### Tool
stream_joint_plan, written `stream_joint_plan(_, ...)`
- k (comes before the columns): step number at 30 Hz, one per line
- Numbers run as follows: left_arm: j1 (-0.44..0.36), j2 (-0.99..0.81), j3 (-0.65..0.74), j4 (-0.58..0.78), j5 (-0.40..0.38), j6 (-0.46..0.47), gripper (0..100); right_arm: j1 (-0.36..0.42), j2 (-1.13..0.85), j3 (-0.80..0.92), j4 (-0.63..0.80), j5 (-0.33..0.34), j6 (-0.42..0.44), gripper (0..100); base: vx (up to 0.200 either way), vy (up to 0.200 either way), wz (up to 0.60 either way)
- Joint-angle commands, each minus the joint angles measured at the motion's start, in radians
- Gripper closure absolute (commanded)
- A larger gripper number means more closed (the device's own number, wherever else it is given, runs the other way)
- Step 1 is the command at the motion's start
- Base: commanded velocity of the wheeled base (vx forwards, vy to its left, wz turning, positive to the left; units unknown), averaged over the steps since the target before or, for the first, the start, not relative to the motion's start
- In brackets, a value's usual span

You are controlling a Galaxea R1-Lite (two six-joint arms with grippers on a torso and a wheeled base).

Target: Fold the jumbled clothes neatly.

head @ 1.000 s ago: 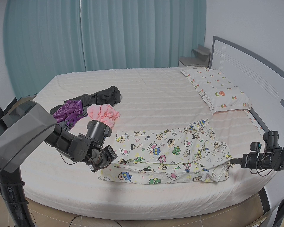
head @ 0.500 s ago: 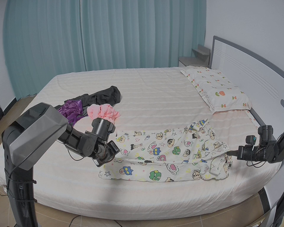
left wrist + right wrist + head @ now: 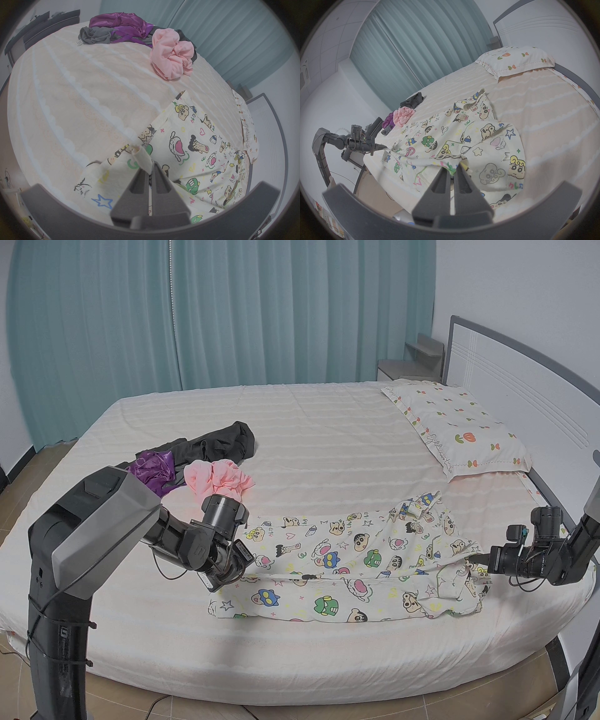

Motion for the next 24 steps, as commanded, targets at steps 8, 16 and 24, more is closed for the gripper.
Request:
stream_joint_plan(8,-0.007,0.041,-0.039,0.002,0.004,-0.002,100,0.051,0.116,-0.061,-0.104,-0.064,0.102,100,0.000,0.000,0.00)
stream_joint_plan(16,-0.005,0.057,-0.082,0.001,0.024,-0.037,100,0.044,0.159,-0.055,-0.146,-0.066,0.147,100,0.000,0.000,0.00)
stream_joint_plan(24,-0.005,0.077,-0.099,0.001,0.044,-0.037,100,0.043,0.187,-0.059,-0.147,-0.147,0.154,100,0.000,0.000,0.00)
